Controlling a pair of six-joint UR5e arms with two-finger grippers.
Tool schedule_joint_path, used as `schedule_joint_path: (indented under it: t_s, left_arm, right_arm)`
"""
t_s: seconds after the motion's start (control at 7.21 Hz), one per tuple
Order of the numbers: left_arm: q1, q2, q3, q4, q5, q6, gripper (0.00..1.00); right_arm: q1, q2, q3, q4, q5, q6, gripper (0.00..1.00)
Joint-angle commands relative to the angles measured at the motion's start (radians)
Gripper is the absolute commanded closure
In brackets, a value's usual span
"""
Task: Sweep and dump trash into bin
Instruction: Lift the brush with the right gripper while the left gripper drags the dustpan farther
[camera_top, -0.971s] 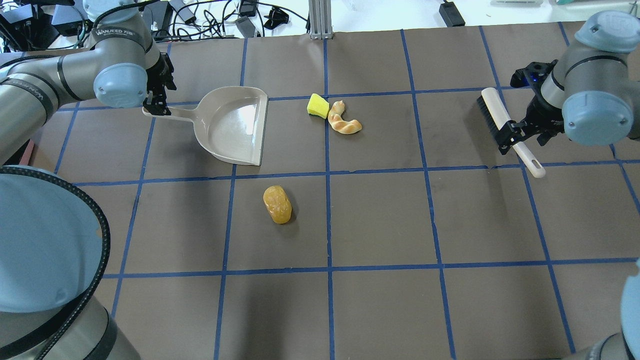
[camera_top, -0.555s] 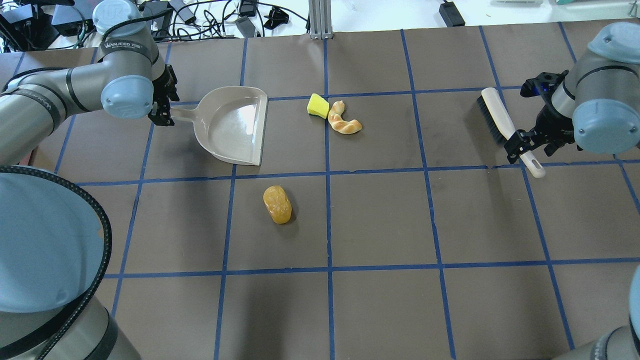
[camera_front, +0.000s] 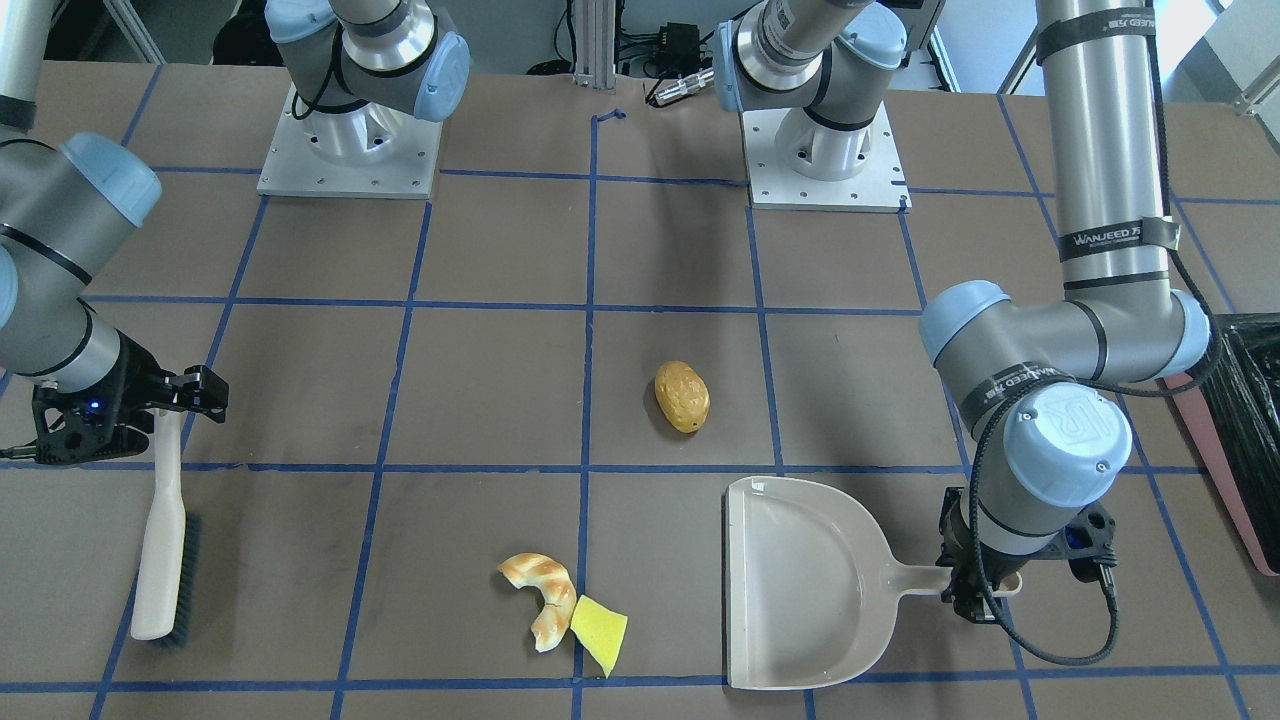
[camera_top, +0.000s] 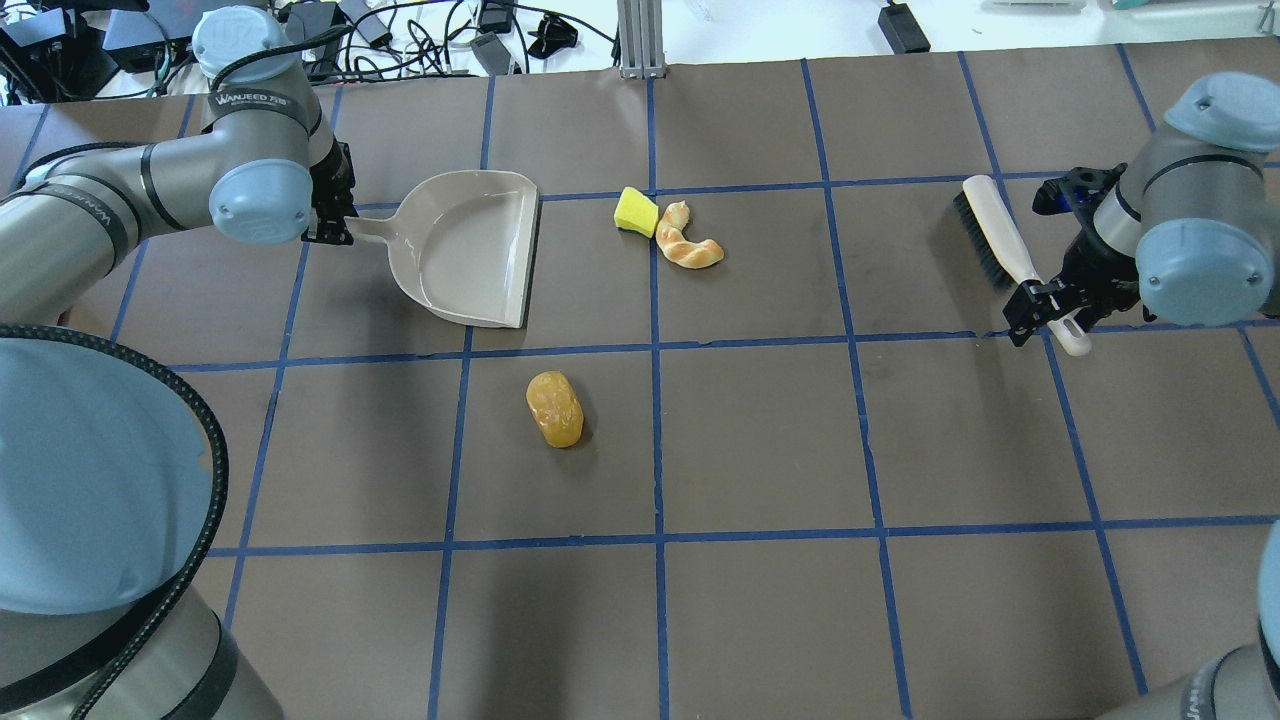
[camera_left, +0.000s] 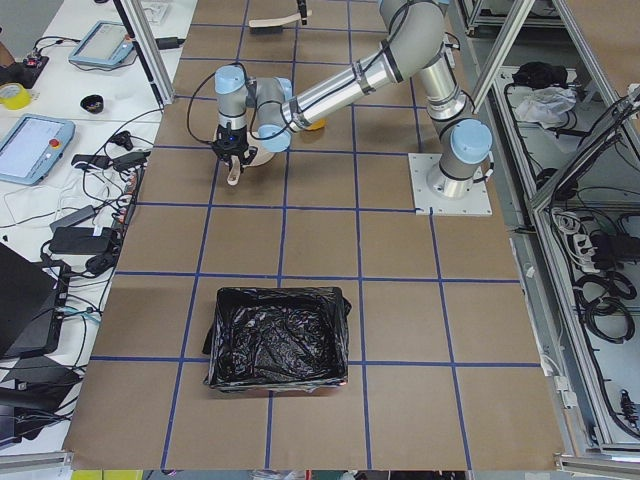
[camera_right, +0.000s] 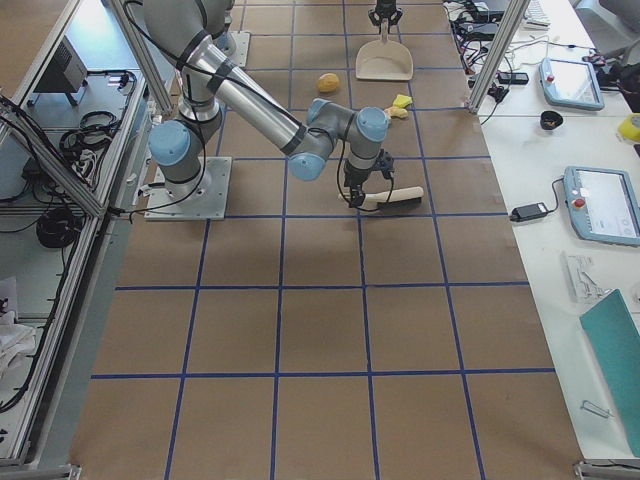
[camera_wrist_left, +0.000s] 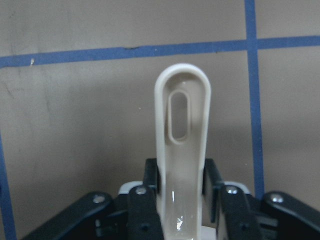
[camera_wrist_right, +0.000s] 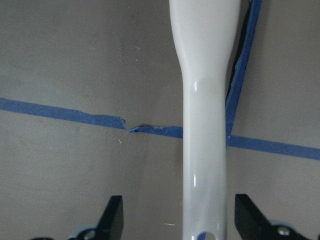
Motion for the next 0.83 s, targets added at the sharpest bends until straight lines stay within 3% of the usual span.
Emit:
schedule_joint_path:
  t_s: [0.0,0.42,0.69]
  left_arm:
    - [0.000,-0.005,0.000,0.011,-0.006,0.041,1.00]
    - [-0.017,0.021,0.046,-0.051,0.053,0.042,1.00]
    - [-0.066,0.006,0.152,-0.194,0.137,-0.055,1.00]
  right_arm:
    - [0.000,0.017,-0.001,-0.037,-0.008,-0.001,0.29]
    - [0.000,0.002,-0.003,-0.074,-0.020,0.026,0.29]
    - [0.000,0.003,0.003,-0.069,-0.017,0.028,0.48]
